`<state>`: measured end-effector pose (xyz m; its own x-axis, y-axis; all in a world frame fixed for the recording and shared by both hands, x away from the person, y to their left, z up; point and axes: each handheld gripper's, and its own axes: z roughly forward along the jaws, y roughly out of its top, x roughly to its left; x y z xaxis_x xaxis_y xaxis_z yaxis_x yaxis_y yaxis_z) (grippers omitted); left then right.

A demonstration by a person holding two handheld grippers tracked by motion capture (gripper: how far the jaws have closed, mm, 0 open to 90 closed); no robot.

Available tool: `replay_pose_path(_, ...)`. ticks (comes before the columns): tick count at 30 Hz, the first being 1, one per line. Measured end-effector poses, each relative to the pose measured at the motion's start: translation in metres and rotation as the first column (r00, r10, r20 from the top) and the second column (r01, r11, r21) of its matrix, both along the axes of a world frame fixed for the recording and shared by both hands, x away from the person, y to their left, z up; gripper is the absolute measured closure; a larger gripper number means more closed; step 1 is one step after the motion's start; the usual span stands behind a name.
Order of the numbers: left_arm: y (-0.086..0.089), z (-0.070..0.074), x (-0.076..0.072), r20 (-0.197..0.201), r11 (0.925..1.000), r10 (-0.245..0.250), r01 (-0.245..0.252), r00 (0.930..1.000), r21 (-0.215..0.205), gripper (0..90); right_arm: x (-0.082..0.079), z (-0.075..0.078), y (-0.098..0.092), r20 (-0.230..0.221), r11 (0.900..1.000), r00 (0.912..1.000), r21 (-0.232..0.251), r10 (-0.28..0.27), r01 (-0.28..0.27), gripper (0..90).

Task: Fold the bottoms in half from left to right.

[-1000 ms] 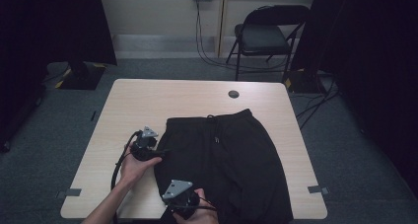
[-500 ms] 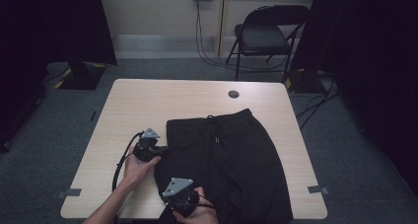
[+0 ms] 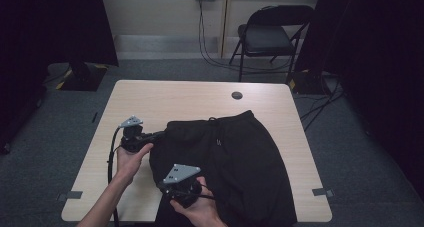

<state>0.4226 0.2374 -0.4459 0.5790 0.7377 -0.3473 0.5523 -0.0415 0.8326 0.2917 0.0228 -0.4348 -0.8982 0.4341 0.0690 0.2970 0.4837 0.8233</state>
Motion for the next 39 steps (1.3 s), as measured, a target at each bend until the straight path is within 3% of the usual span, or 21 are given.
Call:
replay_pose_path(5,0.009,0.021,0.000,0.040,0.9990,0.017,-0.015,0.9990,-0.041,89.0,0.005,0.025,0.006,0.030,0.999,0.9995,0.044,0.009,-0.010,88.4)
replay_pose_path(9,0.009,0.047,0.000,0.081,0.9995,0.005,-0.003,0.9967,-0.032,89.1,0.009,0.045,0.012,0.060,0.996,0.9981,0.081,0.018,-0.023,88.4)
replay_pose_path(14,0.009,0.093,-0.001,0.168,0.9986,0.021,-0.012,0.9856,-0.052,89.2,0.009,0.081,0.021,0.114,0.989,0.9927,0.137,0.038,-0.053,88.4)
replay_pose_path(17,0.007,0.119,-0.002,0.214,0.9972,0.031,-0.016,0.9763,-0.074,89.2,0.008,0.104,0.022,0.138,0.978,0.9890,0.194,0.054,-0.080,88.4)
replay_pose_path(18,0.002,0.123,-0.003,0.225,0.9984,0.027,-0.015,0.9741,-0.054,89.2,0.007,0.109,0.020,0.156,0.977,0.9865,0.197,0.051,-0.082,88.5)
replay_pose_path(20,-0.010,0.120,-0.002,0.227,1.0000,0.004,-0.005,0.9738,0.004,89.2,0.005,0.111,0.013,0.164,0.977,0.9854,0.199,0.047,-0.079,88.5)
replay_pose_path(25,-0.042,0.076,0.006,0.142,0.9989,-0.045,0.043,0.9888,0.018,89.1,0.007,0.083,-0.025,0.092,0.981,0.9957,0.195,-0.009,-0.009,88.5)
replay_pose_path(29,-0.073,0.051,0.013,0.086,0.9957,-0.083,0.079,0.9928,0.048,89.1,0.006,0.061,-0.060,0.051,0.983,0.9969,0.174,-0.060,0.050,88.4)
replay_pose_path(33,-0.104,0.056,0.020,0.094,0.9893,-0.127,0.119,0.9874,0.084,89.1,0.006,0.048,-0.104,0.043,0.984,0.9907,0.126,-0.129,0.123,88.4)
replay_pose_path(39,-0.153,0.070,0.032,0.132,0.9783,-0.189,0.175,0.9731,0.111,89.1,0.009,0.053,-0.151,0.042,0.965,0.9729,0.146,-0.228,0.219,88.4)
